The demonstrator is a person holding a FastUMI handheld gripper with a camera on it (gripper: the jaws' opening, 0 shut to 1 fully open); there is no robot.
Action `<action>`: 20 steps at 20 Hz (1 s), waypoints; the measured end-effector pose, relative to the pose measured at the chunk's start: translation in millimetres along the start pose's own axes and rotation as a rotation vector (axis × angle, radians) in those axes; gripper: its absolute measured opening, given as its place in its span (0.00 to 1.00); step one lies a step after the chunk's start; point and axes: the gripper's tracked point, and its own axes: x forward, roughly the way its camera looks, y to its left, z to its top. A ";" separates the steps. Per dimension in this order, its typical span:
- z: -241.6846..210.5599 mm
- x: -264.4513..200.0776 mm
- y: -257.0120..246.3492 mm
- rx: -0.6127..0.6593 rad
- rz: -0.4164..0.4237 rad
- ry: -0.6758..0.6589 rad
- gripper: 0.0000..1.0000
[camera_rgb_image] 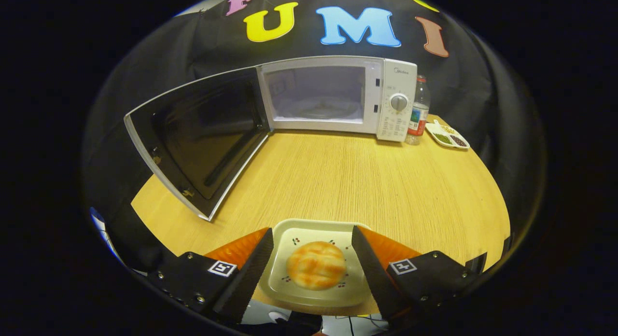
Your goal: Open the microwave, put the food inside, and close the microwave door.
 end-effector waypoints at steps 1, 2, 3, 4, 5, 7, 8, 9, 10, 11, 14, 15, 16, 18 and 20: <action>-5.5 1.1 0.3 0.007 0.001 0.019 0.99; -10.4 2.7 -0.3 0.008 -0.002 0.037 0.99; -15.7 5.3 -1.4 0.010 -0.006 0.054 0.99; -19.7 7.3 -2.6 0.013 -0.009 0.069 0.99; -24.1 9.7 -4.0 0.015 -0.012 0.085 0.99; -33.3 13.2 -5.8 0.016 -0.016 0.123 0.99; -36.0 14.9 -5.5 0.021 -0.011 0.137 0.99; -39.5 16.0 -4.8 0.027 -0.009 0.149 0.99; -41.0 17.4 -4.5 0.029 -0.009 0.159 0.99; -43.0 18.2 -3.2 0.030 -0.008 0.167 0.99; -48.4 21.3 -1.7 0.024 -0.003 0.192 0.99; -48.2 21.9 -0.2 0.028 -0.002 0.189 0.98; -48.3 21.2 -0.5 0.029 -0.005 0.196 0.91; -46.4 20.3 3.4 0.039 0.009 0.200 0.83; -34.7 19.5 8.2 0.058 0.026 0.167 0.76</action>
